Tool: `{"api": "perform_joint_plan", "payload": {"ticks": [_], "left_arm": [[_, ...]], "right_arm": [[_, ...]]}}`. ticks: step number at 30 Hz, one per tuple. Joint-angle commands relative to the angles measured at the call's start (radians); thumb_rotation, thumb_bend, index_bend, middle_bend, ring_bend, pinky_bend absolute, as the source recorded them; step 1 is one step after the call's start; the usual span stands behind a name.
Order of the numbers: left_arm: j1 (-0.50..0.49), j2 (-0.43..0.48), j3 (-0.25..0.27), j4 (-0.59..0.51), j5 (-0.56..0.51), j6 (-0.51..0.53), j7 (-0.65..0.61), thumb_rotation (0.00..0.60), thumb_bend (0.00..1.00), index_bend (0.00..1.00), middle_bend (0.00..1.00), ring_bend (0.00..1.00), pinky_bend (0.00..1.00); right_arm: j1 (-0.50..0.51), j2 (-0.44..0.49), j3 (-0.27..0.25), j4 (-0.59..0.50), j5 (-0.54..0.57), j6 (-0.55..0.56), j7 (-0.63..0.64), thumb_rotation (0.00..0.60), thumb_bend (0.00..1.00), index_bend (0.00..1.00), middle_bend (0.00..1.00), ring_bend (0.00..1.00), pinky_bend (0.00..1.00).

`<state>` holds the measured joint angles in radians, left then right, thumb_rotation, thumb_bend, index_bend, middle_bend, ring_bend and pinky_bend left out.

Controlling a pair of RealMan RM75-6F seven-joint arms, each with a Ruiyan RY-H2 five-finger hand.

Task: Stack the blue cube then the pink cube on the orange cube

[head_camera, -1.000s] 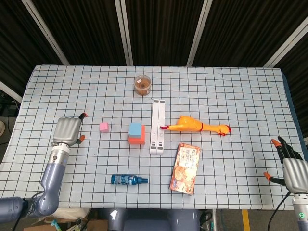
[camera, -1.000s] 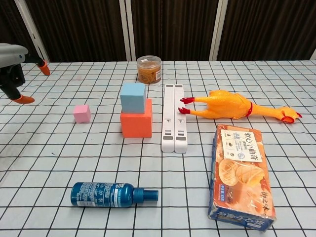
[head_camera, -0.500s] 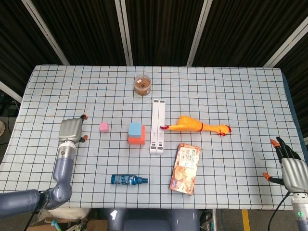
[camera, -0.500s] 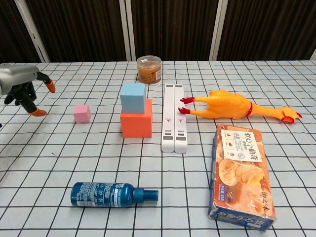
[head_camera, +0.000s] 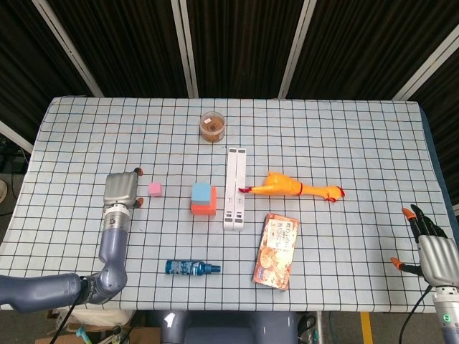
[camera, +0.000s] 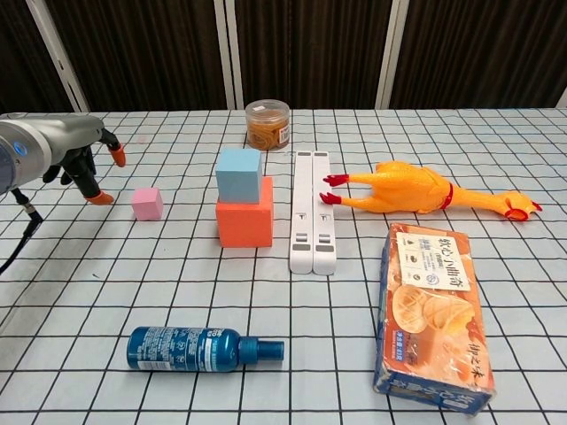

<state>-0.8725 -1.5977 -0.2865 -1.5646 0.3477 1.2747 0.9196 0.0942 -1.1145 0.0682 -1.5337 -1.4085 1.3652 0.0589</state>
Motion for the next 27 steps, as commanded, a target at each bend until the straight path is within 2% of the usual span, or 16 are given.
{"api": "perform_joint_plan", "payload": {"ticks": [1,12,27], "left_arm": [[-0.018,-0.017,0.0,0.021,-0.014,-0.005,0.025,0.6,0.31,0.26,0.91,0.73,0.73],[-0.045,-0.067,0.01,0.095,-0.019,-0.032,0.061,0.6,0.32,0.29,0.92,0.73,0.73],[-0.049,-0.087,0.0,0.133,-0.026,-0.048,0.066,0.6,0.33,0.31,0.92,0.73,0.74]], "right_arm": [[0.0,0.001,0.0,-0.001,-0.001,0.001,0.0,0.6,0.04,0.1,0.05,0.15,0.25],[0.0,0.001,0.0,0.001,0.001,-0.001,0.0,0.6,0.04,0.1,0.05,0.15,0.25],[0.002,-0.002,0.0,0.004,0.006,-0.008,0.0,0.6,0.04,0.1,0.05,0.15,0.25]]}}
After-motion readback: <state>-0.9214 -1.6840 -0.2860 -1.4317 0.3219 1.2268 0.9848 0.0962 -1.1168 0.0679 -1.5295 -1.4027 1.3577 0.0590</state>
